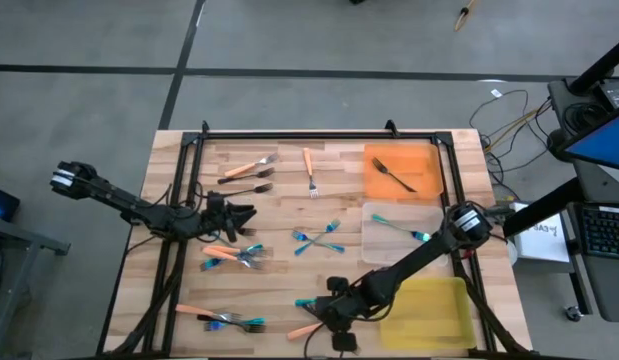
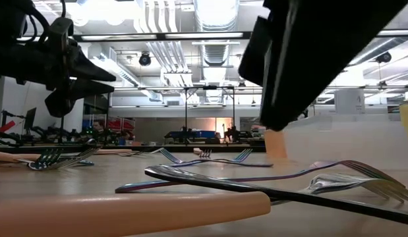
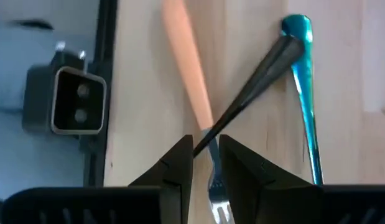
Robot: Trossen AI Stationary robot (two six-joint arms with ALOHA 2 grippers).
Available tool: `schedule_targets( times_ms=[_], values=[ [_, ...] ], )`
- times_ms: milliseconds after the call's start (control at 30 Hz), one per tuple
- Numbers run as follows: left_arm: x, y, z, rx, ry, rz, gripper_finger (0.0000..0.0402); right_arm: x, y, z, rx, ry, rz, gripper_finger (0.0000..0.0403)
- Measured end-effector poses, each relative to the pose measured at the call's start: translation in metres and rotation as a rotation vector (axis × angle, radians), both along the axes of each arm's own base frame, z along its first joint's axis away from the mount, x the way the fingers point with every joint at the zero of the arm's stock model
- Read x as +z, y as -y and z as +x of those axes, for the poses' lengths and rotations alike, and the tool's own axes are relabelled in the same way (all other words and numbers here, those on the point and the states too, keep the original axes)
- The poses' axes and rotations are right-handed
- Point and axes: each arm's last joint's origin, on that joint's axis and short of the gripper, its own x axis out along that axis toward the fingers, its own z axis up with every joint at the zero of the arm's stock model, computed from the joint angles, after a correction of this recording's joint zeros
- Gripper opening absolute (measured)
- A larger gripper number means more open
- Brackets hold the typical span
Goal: Sort silverware by color (type)
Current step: Put the black fork into the orange bin
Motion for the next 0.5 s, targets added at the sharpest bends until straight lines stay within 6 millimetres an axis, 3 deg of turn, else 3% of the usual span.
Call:
schedule_targets(
  times_ms=[167,500],
  values=[
    [0.003,0.002,0.001,-0.055,0.032,-0.019,0.0103,-0.007,0.001,0.004,-0.175,-0.017,0.037,0.0075],
    [0.004,0.003,0.001,-0.121,0.042,-0.031,0.0103,-0.012,0.001,0.009,-0.363,-0.027,0.114,0.0129]
  ],
)
